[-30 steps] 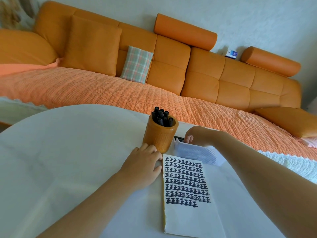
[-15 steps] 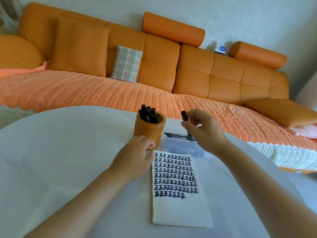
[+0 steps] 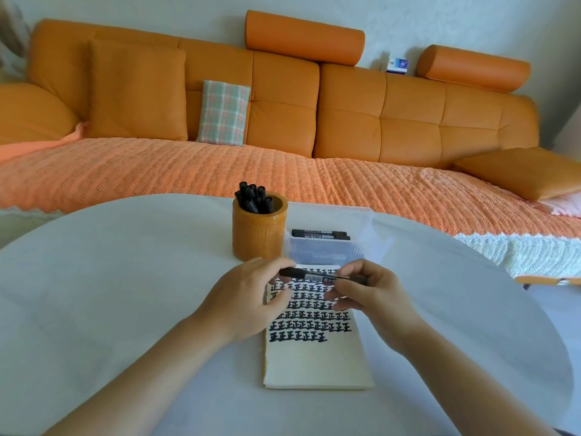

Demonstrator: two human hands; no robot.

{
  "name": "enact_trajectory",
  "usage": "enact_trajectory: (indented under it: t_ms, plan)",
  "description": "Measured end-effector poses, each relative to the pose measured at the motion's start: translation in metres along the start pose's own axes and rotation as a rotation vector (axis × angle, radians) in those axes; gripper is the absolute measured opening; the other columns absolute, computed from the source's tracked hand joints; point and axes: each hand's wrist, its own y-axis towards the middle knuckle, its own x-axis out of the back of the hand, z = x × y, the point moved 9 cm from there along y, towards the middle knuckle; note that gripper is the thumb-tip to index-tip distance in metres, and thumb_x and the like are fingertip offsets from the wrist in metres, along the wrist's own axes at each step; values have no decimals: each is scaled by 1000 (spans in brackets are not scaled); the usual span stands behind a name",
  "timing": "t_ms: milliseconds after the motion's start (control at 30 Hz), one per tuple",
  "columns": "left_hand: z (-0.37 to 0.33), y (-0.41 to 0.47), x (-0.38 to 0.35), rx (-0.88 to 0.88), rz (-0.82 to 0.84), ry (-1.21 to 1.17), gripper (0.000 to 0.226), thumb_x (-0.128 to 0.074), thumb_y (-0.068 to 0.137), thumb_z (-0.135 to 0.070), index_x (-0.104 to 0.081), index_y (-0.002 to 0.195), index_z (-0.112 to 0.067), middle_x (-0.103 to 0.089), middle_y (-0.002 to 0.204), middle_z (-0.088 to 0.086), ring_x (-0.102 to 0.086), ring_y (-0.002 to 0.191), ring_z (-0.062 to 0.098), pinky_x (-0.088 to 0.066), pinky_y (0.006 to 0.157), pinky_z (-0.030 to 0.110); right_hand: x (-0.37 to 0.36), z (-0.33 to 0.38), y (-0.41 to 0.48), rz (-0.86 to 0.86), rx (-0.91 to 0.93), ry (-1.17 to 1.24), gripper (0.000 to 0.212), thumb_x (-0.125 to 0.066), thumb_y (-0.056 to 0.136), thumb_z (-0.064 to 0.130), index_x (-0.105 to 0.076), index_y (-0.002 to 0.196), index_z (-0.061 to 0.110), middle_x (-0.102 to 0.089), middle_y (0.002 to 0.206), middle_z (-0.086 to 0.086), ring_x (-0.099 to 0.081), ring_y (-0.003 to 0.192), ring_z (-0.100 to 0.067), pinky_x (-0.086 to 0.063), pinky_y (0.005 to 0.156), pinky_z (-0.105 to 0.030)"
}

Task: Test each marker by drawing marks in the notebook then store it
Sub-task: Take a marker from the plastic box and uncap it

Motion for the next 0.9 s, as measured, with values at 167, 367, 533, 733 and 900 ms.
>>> enact_trajectory:
  t_ms: [167, 367, 533, 733, 900]
  plan:
    - [-13, 1, 3, -48, -39, 32, 22, -62, 91, -34, -61, 113, -33, -53, 89, -27, -56, 83, 0, -51, 65, 24, 8, -1, 1, 32, 75, -371, 13, -73, 83, 0, -65, 84, 11, -72, 80, -7, -66, 75, -20, -51, 73, -29]
    - [-34, 1, -5, -97, -58, 7, 17, -64, 90, -28, -64, 107, -25, -58, 93, -23, -56, 88, 2, -48, 70, 20, -30, 20, -21, 215, 437, -1037, 16, -56, 95, 42, -58, 109, 35, -59, 86, 15, -56, 77, -5, -46, 68, -24]
    - [-37, 0, -14, -101, -27, -4, 18, -61, 92, -33, -62, 108, -24, -60, 94, -14, -55, 88, 4, -48, 71, 24, -41, 29, -26, 205, 679, -1195, 23, -45, 101, 32, -62, 108, 18, -57, 88, 3, -51, 76, -19, -42, 65, -34]
    - [-40, -1, -15, -102, -16, -30, 16, -60, 93, -30, -64, 105, -21, -61, 91, -11, -56, 85, 7, -49, 70, 27, -50, 29, -31, 212, 711, -1272, 24, -40, 100, 32, -58, 100, 17, -58, 85, 5, -46, 70, -15, -40, 58, -33]
    - [-41, 3, -15, -111, 28, -60, 16, -56, 95, -33, -65, 103, -23, -59, 89, -14, -56, 85, 7, -46, 70, 22, -47, 32, -30, 148, 695, -1345, 31, -30, 97, 42, -52, 88, 22, -50, 68, 11, -36, 55, -18, -28, 46, -31]
